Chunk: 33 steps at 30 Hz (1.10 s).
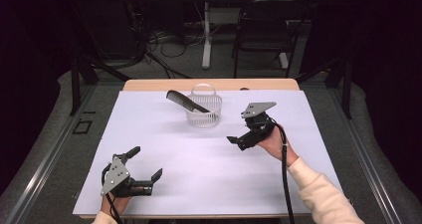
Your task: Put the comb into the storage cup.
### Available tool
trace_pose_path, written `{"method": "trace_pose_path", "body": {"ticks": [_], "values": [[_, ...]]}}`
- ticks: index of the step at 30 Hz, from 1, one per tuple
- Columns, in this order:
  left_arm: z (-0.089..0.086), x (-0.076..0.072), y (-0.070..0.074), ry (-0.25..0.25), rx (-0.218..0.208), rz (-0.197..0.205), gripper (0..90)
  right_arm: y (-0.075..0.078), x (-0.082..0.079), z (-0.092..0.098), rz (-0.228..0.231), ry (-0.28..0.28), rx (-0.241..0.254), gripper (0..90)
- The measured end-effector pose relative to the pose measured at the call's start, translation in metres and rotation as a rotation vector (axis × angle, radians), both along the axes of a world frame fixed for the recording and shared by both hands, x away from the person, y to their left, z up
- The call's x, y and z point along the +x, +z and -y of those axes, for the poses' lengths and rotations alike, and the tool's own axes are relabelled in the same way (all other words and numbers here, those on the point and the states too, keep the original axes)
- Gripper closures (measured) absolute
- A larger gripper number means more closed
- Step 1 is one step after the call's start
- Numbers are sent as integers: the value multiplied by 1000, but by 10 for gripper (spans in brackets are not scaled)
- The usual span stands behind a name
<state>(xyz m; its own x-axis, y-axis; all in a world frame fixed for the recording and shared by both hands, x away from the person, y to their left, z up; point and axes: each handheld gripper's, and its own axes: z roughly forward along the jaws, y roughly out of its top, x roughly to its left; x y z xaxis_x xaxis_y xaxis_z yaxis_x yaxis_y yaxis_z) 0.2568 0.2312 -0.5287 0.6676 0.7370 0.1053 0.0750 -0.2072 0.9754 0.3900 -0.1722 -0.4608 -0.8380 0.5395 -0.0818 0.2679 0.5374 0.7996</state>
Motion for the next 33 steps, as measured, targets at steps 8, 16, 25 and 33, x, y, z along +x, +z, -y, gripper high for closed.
{"method": "trace_pose_path", "body": {"ticks": [8, 16, 25, 33], "values": [[0, 0, 0, 0, 1, 0, 8, -5, -16, 17, 0, -19, 18, 0], [1, 0, 0, -1, 3, 0, 8, -11, -33, 30, -1, -28, 18, 0], [1, 0, 0, 1, 4, -1, 8, -20, -47, 44, -1, -47, -1, 0], [0, 0, 0, 3, 3, -4, 8, -26, -59, 55, 16, -76, 0, 0]]}}
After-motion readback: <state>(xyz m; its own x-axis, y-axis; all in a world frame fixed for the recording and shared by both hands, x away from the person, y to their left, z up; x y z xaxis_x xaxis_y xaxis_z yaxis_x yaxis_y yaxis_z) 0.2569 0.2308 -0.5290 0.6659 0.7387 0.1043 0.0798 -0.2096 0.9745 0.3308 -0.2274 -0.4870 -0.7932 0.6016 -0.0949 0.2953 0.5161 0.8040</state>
